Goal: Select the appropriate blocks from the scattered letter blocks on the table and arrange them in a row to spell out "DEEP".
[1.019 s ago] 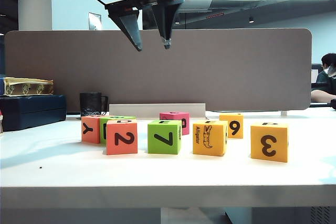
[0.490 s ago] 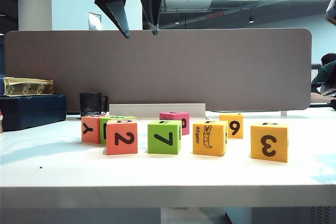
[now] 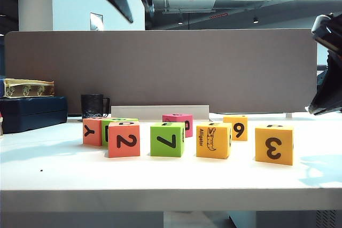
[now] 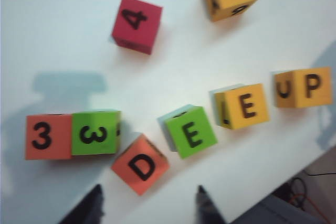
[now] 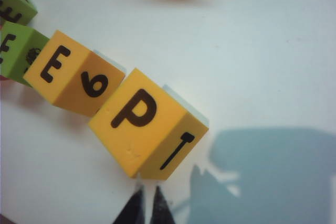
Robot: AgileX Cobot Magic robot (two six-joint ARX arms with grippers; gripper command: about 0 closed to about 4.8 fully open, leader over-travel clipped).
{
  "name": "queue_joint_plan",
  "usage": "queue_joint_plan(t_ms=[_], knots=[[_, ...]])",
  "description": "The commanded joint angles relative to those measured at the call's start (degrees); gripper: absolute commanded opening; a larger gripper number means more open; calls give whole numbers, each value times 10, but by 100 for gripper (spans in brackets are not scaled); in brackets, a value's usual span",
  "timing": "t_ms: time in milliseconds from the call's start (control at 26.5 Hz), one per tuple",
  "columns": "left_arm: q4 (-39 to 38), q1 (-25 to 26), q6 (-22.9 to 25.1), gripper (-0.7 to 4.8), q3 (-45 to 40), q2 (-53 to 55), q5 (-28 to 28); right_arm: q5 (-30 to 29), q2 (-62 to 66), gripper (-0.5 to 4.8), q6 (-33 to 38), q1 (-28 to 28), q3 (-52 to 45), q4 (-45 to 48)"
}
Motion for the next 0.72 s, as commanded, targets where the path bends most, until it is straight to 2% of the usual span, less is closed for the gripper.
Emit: queue_joint_plan(t_ms=[38,151,490,717], knots=[[0,1,4,128,2,-24,31,-1,12,23,-2,0,6,11],[3,1,4,82,2,-45,31,-1,29,23,-4,0,6,21],[0,0,4,77,2,-103,31,-1,98,23,-4,5,12,78],[-9,0,4,75,2,-117,95,-3,130,23,-4,5,23,90]])
